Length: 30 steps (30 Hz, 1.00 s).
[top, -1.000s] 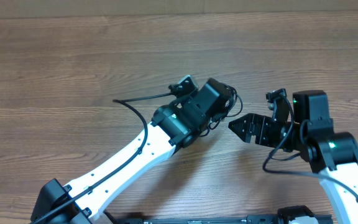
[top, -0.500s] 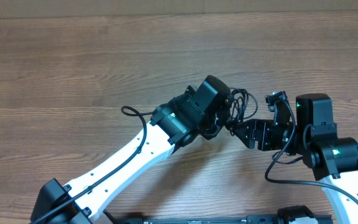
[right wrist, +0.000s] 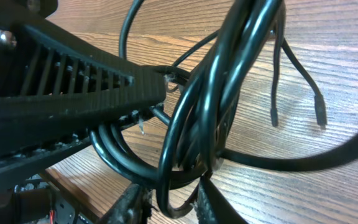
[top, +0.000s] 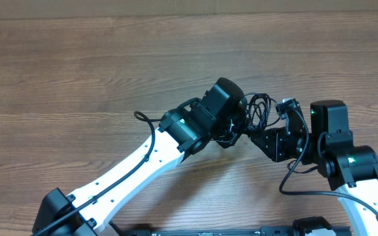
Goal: Untangle cables
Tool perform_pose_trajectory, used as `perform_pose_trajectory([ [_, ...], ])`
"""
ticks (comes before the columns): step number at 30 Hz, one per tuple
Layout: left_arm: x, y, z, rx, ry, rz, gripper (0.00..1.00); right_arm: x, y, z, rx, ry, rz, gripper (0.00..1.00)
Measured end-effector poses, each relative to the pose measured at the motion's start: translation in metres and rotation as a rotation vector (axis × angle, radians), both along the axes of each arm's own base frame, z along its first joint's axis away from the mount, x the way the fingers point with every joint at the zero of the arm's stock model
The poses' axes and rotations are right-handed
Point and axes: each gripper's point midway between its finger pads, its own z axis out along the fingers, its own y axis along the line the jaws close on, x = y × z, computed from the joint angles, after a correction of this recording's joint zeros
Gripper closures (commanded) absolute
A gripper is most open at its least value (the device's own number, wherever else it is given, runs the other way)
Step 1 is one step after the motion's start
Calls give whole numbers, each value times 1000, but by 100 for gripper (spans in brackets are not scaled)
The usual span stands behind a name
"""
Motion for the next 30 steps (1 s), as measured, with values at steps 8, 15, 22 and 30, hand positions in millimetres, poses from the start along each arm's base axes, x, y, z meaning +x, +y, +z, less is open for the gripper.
perform_pose_trajectory([
  [8, 0, 0, 0, -4, 2, -1, 96, 0, 0, -3, -4, -2, 4, 96],
  [15, 0, -1, 1, -13, 11, -8, 96, 1, -4, -5, -22, 5, -20, 96],
  [22, -3, -1, 1, -16, 21, -19, 96, 6, -20, -13, -80, 45, -137, 96],
  [30, -2, 9, -6, 4, 60, -15, 96, 8, -28, -17, -108, 61, -197, 96],
])
